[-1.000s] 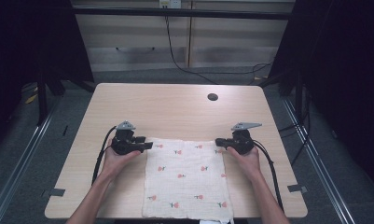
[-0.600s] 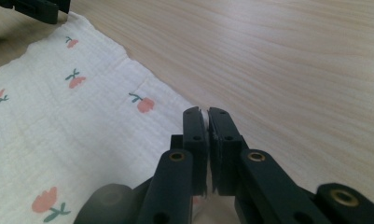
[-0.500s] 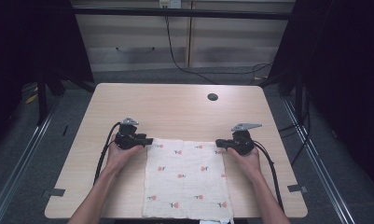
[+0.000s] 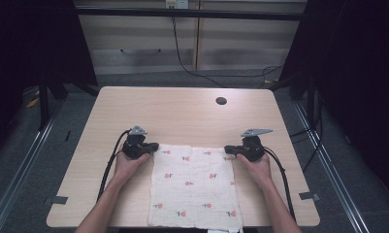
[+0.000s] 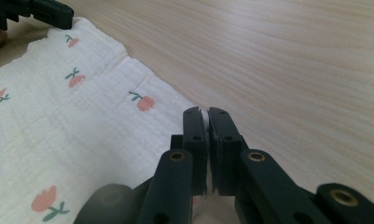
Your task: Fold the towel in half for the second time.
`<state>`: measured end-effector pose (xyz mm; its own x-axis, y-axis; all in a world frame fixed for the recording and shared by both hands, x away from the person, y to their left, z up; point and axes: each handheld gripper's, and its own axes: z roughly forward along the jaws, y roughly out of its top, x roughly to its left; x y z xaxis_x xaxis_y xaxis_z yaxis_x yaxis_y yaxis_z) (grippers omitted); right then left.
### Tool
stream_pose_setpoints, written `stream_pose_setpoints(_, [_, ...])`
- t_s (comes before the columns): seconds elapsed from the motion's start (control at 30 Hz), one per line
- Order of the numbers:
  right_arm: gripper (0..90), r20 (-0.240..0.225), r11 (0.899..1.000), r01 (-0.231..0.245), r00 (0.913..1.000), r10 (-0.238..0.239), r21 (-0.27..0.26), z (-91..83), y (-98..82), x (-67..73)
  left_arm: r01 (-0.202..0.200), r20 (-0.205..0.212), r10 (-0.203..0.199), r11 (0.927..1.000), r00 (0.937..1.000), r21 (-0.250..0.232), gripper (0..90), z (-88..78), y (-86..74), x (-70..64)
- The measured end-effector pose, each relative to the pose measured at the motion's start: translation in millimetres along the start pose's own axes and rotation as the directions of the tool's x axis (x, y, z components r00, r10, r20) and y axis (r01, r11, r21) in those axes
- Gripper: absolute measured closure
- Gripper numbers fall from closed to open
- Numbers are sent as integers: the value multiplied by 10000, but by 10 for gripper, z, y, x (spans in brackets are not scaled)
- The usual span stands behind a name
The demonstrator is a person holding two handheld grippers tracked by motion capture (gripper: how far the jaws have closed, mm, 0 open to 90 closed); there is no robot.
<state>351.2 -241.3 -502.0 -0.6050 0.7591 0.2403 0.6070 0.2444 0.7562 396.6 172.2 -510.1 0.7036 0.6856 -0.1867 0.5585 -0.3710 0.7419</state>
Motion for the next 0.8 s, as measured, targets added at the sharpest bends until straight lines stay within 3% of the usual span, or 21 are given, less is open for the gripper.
stream_pose_setpoints(0.07, [862,-7,10000,-54,10000,54,-2,1,1,-4,-100,-42,101,9999,9999,70,878,-5,7,-10])
stream_pose_setpoints(0.23, [863,-89,10000,-36,10000,36,-56,-13,-6,52,254,508,-253,9997,9984,-3,881,5,-6,-14])
stream_pose_setpoints(0.3, [863,-123,10000,-24,9999,24,-24,-21,-8,74,205,525,-204,9998,9984,-15,882,4,4,-30])
stream_pose_setpoints(0.57, [865,-126,9993,4,9999,-8,-364,-133,9,78,198,767,-145,9975,9970,-685,883,-166,90,-71])
stream_pose_setpoints(0.8, [866,-177,9945,-74,9998,56,-1042,-247,108,35,535,935,-418,9905,9947,-1264,884,-308,136,-21])
